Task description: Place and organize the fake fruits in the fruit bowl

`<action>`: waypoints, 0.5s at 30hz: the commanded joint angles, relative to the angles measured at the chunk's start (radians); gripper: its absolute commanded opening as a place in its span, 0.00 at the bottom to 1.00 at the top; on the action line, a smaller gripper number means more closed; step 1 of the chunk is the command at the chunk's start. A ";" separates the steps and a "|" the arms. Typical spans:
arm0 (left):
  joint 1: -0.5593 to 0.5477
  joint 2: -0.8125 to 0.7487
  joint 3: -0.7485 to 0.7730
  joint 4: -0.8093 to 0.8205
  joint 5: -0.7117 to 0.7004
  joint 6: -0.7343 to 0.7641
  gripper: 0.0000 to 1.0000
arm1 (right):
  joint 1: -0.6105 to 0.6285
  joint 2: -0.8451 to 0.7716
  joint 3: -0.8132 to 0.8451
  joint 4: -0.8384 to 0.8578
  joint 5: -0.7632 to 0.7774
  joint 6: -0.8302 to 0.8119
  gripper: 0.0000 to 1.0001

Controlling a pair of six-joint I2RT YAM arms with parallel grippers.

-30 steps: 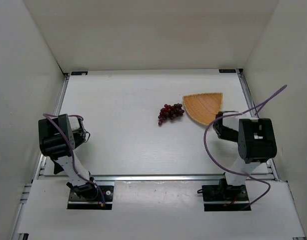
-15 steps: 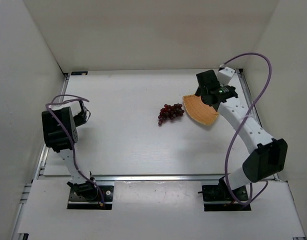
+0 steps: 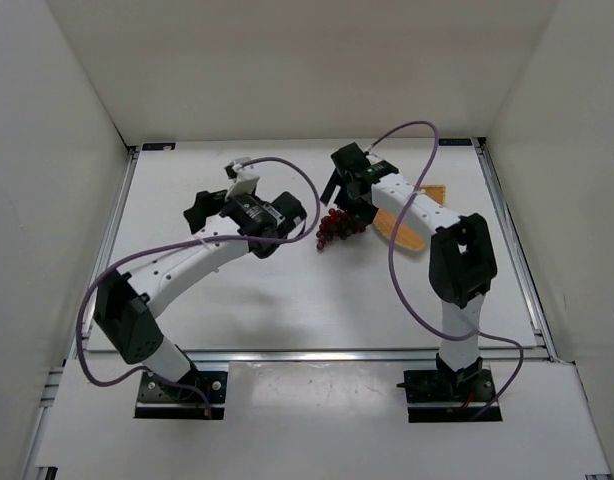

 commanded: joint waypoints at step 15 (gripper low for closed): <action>-0.214 -0.268 0.136 0.333 0.423 1.006 1.00 | -0.040 0.242 0.125 -0.163 -0.026 0.259 1.00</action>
